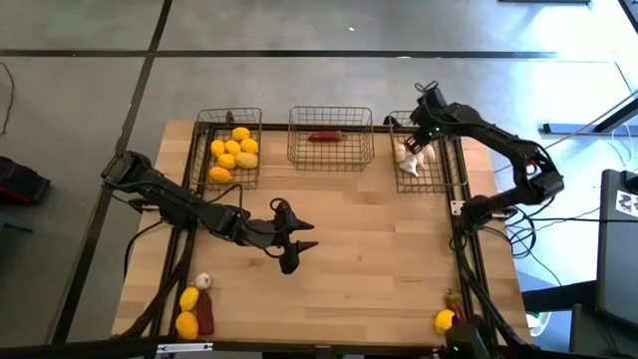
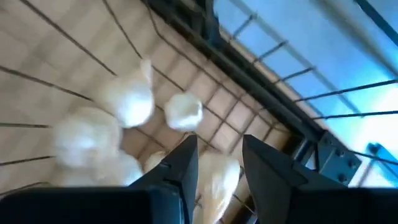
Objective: Sort produce into baskets
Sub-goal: Put the yellow lemon into the left gold wire basket
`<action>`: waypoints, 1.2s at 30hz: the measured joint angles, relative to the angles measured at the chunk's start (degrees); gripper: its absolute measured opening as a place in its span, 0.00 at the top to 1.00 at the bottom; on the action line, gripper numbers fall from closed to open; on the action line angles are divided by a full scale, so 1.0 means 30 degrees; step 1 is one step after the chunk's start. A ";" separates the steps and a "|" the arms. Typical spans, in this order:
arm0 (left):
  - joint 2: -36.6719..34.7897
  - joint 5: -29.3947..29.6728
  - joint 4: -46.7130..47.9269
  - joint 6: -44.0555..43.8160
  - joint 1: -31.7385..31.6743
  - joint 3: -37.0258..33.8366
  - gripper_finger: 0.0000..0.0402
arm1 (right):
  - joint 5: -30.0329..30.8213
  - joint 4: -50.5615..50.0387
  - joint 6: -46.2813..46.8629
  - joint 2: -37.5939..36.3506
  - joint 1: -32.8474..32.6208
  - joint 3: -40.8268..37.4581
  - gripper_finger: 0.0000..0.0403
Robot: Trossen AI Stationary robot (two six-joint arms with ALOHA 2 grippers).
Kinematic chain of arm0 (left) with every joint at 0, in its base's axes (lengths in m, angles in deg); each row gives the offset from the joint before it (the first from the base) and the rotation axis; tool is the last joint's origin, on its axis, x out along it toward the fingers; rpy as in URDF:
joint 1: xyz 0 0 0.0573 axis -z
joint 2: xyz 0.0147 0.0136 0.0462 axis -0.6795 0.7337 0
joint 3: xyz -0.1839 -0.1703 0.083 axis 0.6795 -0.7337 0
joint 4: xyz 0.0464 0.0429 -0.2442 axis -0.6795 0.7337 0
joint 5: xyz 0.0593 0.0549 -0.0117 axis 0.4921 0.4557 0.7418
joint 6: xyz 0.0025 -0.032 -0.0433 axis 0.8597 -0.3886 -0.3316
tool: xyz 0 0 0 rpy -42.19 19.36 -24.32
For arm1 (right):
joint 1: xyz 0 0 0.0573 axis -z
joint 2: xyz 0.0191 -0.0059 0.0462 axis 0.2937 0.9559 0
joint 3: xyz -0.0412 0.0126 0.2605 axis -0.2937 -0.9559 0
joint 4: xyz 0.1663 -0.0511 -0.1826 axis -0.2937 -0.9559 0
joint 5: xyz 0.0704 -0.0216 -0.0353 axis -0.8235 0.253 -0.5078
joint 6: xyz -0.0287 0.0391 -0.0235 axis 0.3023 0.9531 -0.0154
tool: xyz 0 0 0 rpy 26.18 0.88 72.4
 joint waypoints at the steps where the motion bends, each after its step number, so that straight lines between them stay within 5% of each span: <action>1: 0.0000 0.0000 0.0074 0.0002 0.0000 0.0000 0.43 | -0.0509 -0.0067 0.0009 -0.0460 0.0000 0.0071 0.69; 10: 0.0000 -0.0007 0.2299 -0.0797 0.0056 0.0000 0.43 | -0.3970 -0.0400 0.0483 -0.5364 -0.2490 0.0100 0.69; 20: 0.0000 -0.0017 0.7409 -0.1151 0.0142 0.0418 0.43 | -0.6741 -0.0461 0.1067 -0.9785 -0.9358 -0.1302 0.69; 31: -0.0029 -0.0714 2.0429 -0.1156 0.0765 0.5232 0.43 | -0.4183 0.0220 0.3602 -1.2174 -1.5103 -0.4116 0.69; 36: -0.0022 -0.0880 2.1630 -0.1753 0.0644 0.5253 0.43 | -0.2838 0.0253 0.3720 -1.2118 -1.6214 -0.4315 0.69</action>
